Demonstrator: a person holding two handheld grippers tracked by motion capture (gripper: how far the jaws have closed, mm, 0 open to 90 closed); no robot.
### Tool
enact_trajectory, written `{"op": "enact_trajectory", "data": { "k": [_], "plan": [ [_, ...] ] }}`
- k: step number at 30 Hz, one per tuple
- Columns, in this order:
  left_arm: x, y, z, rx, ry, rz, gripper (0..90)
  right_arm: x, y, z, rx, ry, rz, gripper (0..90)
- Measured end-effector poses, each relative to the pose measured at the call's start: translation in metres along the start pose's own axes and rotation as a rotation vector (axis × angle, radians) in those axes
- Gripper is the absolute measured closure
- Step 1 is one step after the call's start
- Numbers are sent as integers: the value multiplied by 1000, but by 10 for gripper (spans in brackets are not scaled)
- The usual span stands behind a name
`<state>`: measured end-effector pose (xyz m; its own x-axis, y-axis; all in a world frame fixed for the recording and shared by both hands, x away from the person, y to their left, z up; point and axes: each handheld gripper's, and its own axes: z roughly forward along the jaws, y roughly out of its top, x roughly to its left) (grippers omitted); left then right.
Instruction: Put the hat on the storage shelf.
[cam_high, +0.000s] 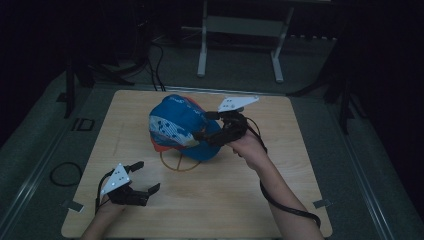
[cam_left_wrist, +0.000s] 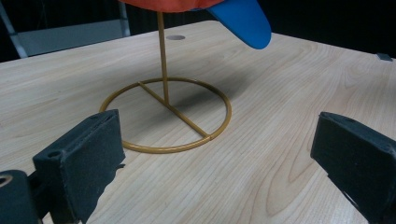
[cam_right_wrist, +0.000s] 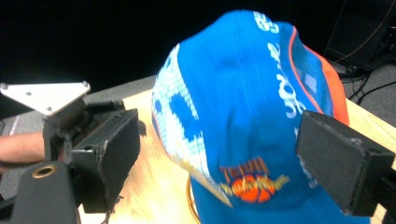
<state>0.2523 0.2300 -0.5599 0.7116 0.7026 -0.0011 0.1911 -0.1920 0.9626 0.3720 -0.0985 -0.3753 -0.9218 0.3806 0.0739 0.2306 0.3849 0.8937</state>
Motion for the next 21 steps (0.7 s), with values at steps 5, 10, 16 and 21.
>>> {"op": "enact_trajectory", "data": {
  "k": [5, 10, 16, 21],
  "plan": [
    [-1, 0, 0, -2, -1, 2, 29, -3, -13, -8, 1, -17, -13, 141],
    [-1, -1, 0, 4, -3, 2, 29, -6, -23, -11, 11, -25, -17, 141],
    [-1, -2, 0, 9, -7, 5, 29, -9, -38, -16, 5, -36, -35, 141],
    [0, -3, -1, 9, 1, 1, 29, -11, -48, -19, 5, -42, -33, 141]
  ]
}}
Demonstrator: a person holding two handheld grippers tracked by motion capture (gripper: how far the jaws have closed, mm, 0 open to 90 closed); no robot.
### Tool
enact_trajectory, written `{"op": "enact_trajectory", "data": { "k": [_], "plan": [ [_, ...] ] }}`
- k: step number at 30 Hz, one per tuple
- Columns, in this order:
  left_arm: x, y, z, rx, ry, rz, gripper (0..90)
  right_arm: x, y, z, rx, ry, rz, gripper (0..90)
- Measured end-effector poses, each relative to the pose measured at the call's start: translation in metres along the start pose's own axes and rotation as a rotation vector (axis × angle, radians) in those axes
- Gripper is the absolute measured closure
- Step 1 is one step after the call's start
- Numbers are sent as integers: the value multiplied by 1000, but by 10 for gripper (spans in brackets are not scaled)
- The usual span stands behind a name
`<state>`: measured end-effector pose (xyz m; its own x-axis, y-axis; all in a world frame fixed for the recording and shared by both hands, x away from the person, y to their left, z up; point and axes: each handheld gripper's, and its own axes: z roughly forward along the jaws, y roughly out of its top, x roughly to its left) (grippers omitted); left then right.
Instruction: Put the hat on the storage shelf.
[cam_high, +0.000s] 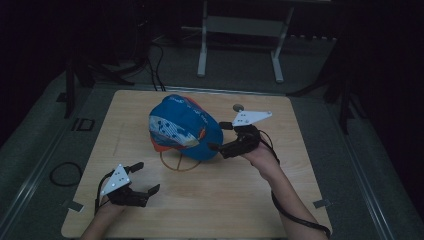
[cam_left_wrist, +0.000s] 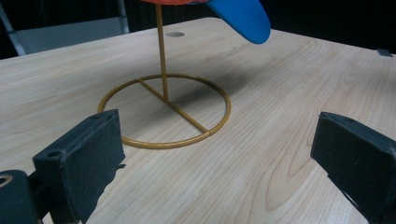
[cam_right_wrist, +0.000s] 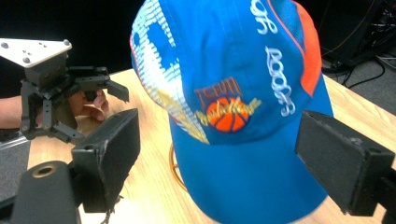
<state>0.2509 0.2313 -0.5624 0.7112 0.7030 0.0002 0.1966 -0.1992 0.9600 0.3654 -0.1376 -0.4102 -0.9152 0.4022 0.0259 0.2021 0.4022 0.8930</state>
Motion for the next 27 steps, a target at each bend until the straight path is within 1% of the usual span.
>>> {"op": "enact_trajectory", "data": {
  "k": [4, 6, 7, 8, 9, 11, 12, 14, 16, 17, 19, 20, 21, 22, 23, 27],
  "plan": [
    [0, 0, -1, -5, 2, 1, 29, -4, -15, -5, 1, -11, 18, 141],
    [1, 0, -1, -5, 4, 3, 29, -5, -18, -6, 2, -10, 23, 142],
    [1, 0, -1, -6, 5, 2, 29, -7, -25, -6, 13, -8, 27, 142],
    [1, -1, -1, -6, 5, 2, 29, -7, -25, -6, 13, -8, 27, 142],
    [2, -1, -1, -4, 8, 2, 29, -9, -31, -6, 20, -18, 33, 142],
    [1, -1, -1, -5, 7, 0, 29, -11, -34, -6, 17, -13, 41, 142],
    [1, -1, -1, -5, 5, -3, 29, -13, -40, -7, 12, -10, 48, 142],
    [2, -1, -2, -5, 8, 0, 29, -14, -46, -8, 9, -10, 54, 142],
    [2, -1, -2, -5, 9, -6, 29, -15, -49, -10, 5, -4, 56, 142],
    [2, -1, -2, -5, 9, -3, 29, -17, -55, -13, -4, -3, 62, 142],
    [2, -1, -2, -1, 8, 4, 29, -18, -59, -15, -1, -2, 65, 142],
    [2, -1, -2, -1, 8, 4, 29, -19, -66, -17, 3, -7, 71, 144],
    [2, -1, -2, -1, 7, 0, 29, -19, -66, -17, 3, -7, 71, 144],
    [2, -1, -2, 0, 7, 0, 29, -21, -74, -19, 11, -8, 77, 144],
    [2, -1, -2, -1, 7, 1, 29, -21, -74, -19, 11, -8, 77, 144],
    [2, 0, -2, 1, 8, 1, 29, -23, -89, -20, 29, -27, 105, 144]
  ]
}}
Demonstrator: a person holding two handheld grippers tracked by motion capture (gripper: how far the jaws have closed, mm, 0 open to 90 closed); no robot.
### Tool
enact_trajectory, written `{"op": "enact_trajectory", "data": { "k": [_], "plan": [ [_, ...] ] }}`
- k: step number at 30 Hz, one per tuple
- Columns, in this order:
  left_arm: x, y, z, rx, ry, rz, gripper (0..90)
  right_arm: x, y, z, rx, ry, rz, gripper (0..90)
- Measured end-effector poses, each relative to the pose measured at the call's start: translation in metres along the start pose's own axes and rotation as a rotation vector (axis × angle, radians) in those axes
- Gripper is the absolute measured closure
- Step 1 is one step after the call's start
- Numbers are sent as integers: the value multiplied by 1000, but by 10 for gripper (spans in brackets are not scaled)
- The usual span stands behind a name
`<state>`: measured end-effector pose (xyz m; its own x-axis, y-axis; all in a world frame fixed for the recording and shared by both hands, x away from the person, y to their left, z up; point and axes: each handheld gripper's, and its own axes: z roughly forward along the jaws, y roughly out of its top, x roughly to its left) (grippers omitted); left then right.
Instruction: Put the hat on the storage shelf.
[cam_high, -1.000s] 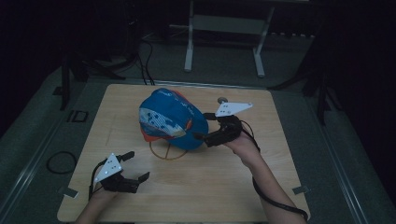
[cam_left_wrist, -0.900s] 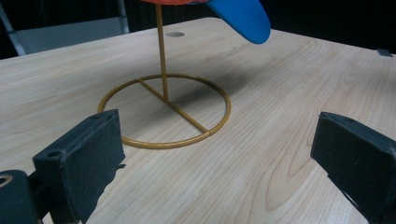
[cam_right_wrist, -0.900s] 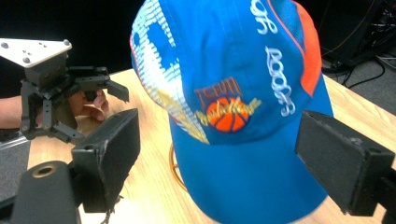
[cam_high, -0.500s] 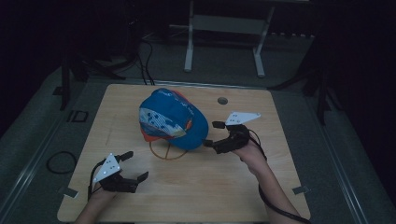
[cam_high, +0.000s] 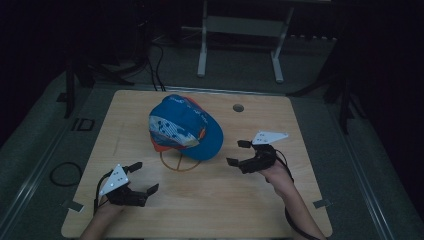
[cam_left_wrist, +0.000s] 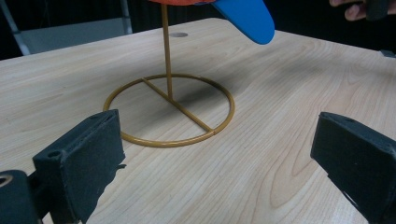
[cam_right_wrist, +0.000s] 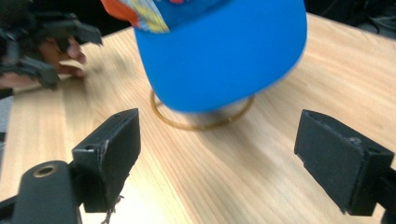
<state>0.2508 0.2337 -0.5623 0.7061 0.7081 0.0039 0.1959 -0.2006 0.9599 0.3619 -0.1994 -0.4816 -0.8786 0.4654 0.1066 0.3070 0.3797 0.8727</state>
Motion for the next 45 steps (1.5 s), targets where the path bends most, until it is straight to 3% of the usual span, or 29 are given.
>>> {"op": "enact_trajectory", "data": {
  "k": [7, 13, 17, 28, 34, 45],
  "plan": [
    [1, -1, 0, 9, 1, 3, 29, -5, -30, 12, 74, -15, 9, 144],
    [1, -1, 0, 8, 1, 4, 29, -11, -56, 22, 84, -41, 10, 144],
    [1, -1, 0, 7, -2, 1, 29, -14, -63, 24, 89, -47, 31, 144],
    [0, -1, 0, 10, -6, 4, 29, -11, -83, 11, 59, -66, -13, 144],
    [1, -1, -1, 5, -1, -3, 29, -11, -89, 0, 61, -118, -48, 144],
    [0, -2, 0, 9, -2, 0, 29, -22, -96, -11, 21, -173, -30, 144]
  ]
}}
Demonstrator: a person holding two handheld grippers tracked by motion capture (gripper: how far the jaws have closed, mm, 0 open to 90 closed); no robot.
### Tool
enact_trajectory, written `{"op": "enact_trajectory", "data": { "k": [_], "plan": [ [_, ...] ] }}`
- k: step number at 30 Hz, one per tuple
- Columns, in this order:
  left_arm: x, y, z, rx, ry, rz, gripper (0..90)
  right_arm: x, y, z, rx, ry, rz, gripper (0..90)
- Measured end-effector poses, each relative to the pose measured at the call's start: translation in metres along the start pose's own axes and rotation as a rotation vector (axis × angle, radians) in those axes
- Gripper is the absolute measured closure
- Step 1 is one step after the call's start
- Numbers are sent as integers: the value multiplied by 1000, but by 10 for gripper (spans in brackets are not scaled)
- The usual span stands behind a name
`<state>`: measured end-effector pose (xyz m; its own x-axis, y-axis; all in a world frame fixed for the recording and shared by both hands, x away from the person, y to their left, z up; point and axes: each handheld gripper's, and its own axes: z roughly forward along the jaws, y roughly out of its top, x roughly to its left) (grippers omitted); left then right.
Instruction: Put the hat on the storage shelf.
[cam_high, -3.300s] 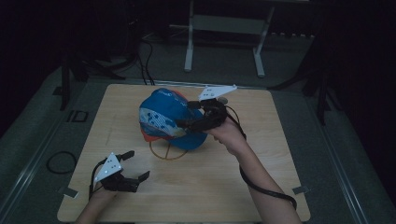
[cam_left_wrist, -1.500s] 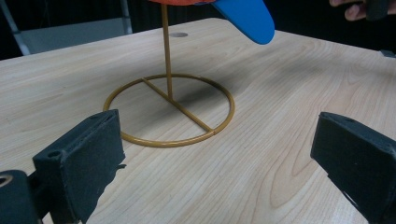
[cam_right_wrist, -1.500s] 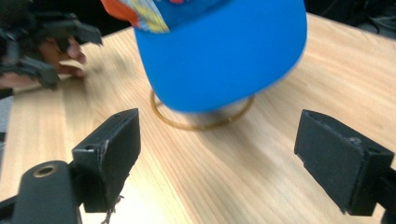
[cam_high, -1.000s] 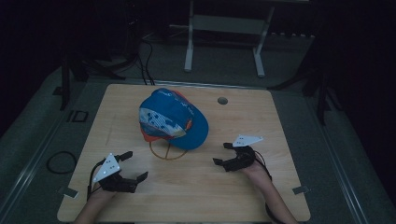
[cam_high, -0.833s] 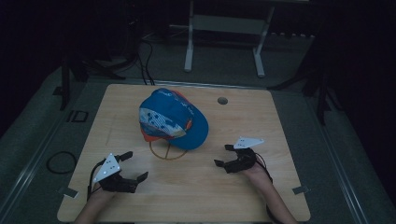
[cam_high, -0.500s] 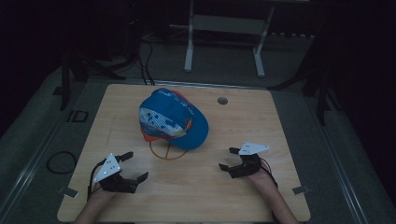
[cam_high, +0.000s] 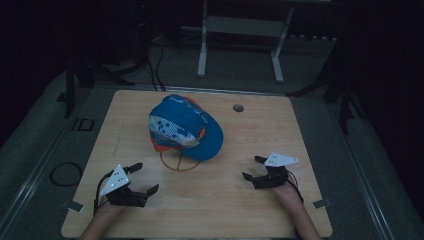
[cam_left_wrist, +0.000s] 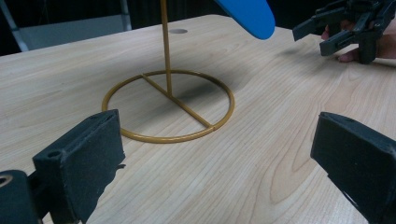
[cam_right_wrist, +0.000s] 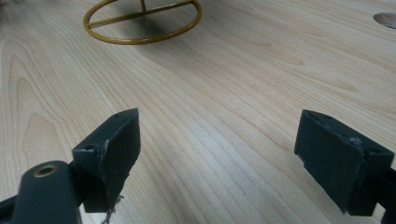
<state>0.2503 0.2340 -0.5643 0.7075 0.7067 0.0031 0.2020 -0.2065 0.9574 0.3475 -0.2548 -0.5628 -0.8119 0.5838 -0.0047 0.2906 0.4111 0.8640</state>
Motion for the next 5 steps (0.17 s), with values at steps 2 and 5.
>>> {"op": "enact_trajectory", "data": {
  "k": [2, 5],
  "plan": [
    [0, 0, -1, -1, 0, 1, 29, 0, 0, 1, 5, 0, -6, 144],
    [0, -1, -1, -2, -2, -4, 29, 1, 0, 1, 7, 1, -4, 144]
  ]
}}
